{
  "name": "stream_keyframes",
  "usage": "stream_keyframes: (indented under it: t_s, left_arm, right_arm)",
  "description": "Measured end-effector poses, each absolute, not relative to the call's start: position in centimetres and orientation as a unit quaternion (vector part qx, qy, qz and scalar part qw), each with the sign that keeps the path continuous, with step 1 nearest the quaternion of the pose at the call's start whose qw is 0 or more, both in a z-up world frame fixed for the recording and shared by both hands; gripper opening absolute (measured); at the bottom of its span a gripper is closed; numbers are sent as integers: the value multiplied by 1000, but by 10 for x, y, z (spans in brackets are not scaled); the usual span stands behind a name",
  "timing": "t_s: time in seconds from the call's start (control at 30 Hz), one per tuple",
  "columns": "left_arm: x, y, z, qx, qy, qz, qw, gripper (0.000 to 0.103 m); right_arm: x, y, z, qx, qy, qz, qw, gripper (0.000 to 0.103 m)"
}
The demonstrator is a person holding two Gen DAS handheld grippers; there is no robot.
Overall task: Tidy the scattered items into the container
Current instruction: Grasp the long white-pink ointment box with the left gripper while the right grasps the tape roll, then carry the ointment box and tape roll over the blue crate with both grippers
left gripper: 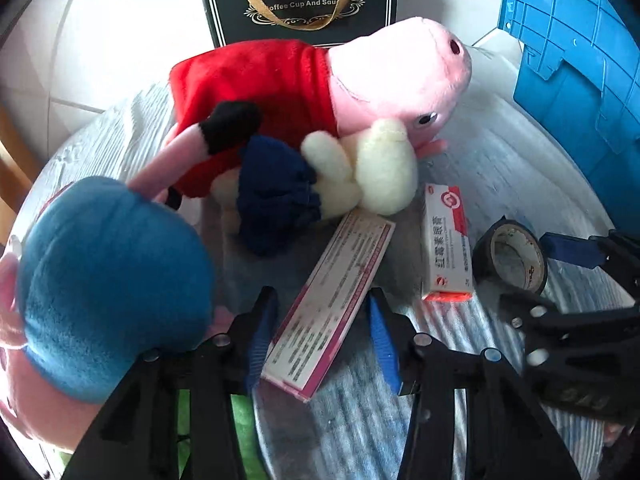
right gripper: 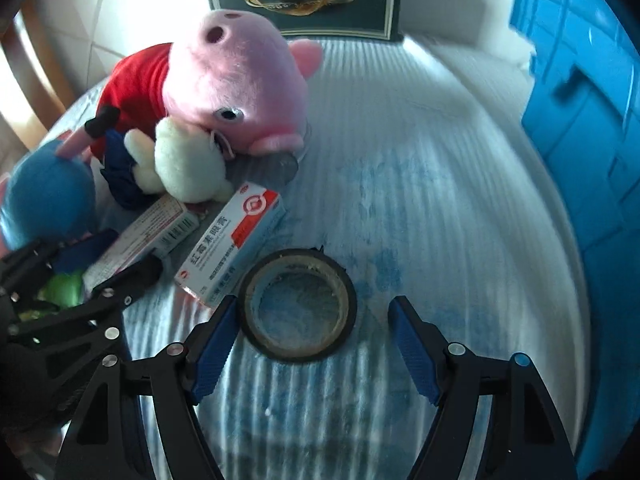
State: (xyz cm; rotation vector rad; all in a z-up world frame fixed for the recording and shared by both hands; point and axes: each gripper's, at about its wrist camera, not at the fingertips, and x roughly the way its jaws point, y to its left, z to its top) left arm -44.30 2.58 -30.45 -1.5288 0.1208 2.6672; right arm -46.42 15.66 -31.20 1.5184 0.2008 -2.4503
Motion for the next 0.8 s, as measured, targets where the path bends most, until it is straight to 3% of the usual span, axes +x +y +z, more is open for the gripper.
stream_keyframes:
  t_s: [0.13,0.23,0.3,0.4,0.8]
  left_arm:
    - [-446,29,-303,-496,36,867,29,56]
    - [-445,30,-302,-494,33,868,32,55]
    - [-441,31,-301,-494,20,868,45,37]
    - [-431,37,-296,-498,25,866,45,29]
    - [-354,11,-222,-439,14,898,25,29]
  right_arm:
    - [-464,156,-311,516,75,-844,123,68]
    - [-465,156,-310,515,75,-845,125,67]
    - [-463,157,-308,513,75,-846,124,56]
    - [-457,157,-302,505,75,-851,120,56]
    - [-390,155,-233,460,65,-878,119,56]
